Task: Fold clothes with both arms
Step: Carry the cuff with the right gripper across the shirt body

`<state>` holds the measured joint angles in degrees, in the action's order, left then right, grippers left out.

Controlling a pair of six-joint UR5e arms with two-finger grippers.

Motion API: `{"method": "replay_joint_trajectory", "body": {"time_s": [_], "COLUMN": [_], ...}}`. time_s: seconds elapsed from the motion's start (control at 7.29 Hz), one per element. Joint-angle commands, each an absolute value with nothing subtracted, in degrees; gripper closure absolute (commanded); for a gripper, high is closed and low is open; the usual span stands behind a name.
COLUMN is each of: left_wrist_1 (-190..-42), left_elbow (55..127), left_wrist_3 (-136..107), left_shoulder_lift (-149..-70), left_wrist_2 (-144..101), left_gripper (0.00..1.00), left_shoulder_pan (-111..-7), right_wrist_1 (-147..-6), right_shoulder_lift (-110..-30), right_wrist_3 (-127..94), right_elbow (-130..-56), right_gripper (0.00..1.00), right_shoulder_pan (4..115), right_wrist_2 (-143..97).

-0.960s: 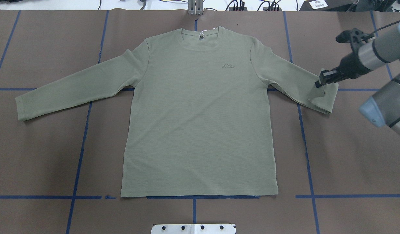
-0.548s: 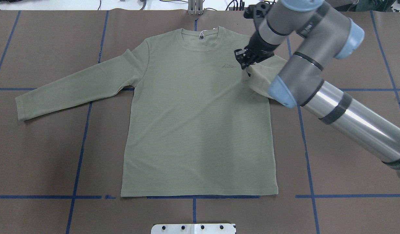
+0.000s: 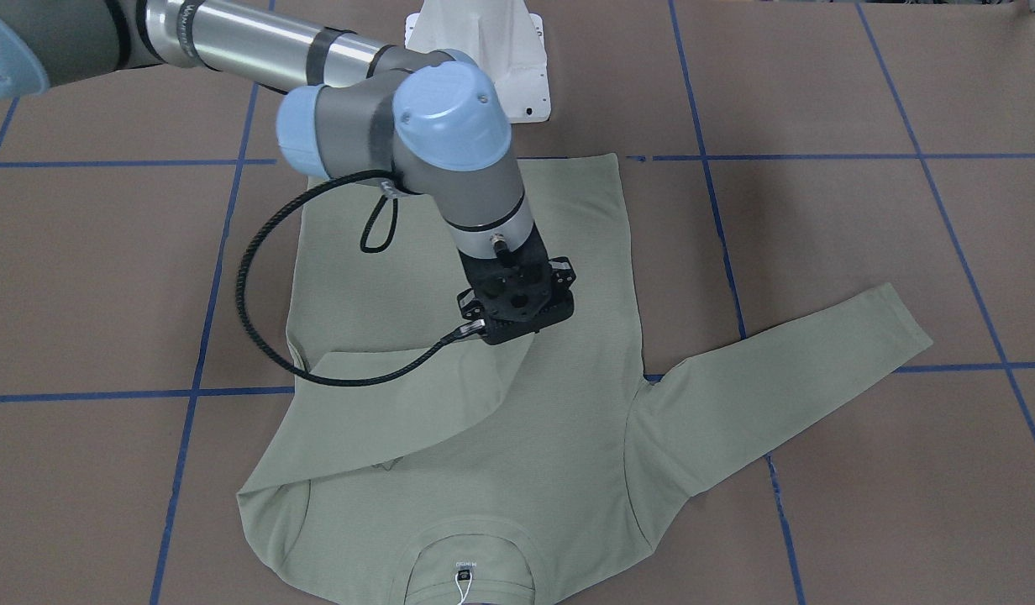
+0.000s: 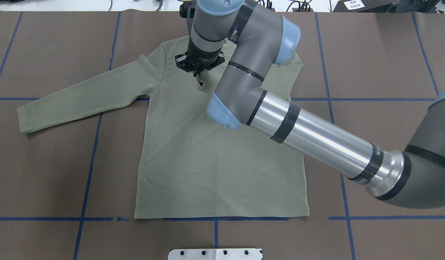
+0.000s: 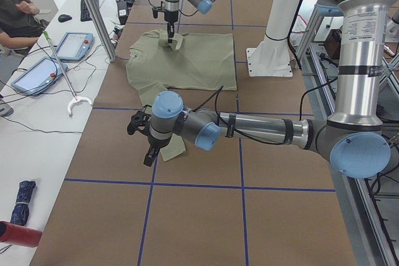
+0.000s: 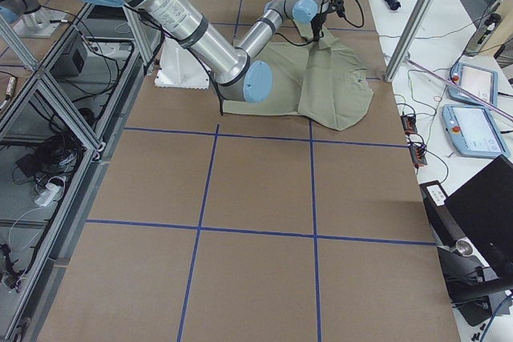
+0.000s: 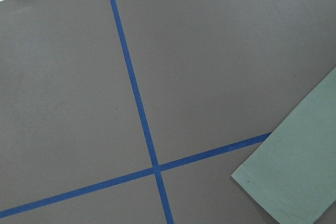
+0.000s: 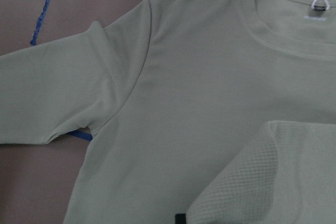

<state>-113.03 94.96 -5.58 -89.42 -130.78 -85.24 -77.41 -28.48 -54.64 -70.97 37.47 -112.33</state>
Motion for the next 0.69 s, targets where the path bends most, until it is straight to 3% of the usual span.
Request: {"method": "replay_joint_trajectory", "body": {"time_s": [0.0, 0.55], "left_wrist_1": [-113.03, -113.03], "left_elbow": [94.92, 94.31], "left_wrist_3": [-5.62, -5.45], "left_shoulder_lift": [-89.38, -89.38], "left_wrist_2": [-130.78, -130.69], "left_gripper": [0.00, 0.00], "left_shoulder_pan": [-85.25, -85.17], "right_wrist_1": [-74.97, -67.63], "right_shoulder_lift": [-27.07, -25.24], "right_wrist_3": [-56.87, -57.04], "right_elbow": [-67.33, -63.56], "right_gripper": [1.00, 1.00], "right_shoulder_pan": [32.44, 29.02], "right_wrist_2": [-107.50, -104.00]}}
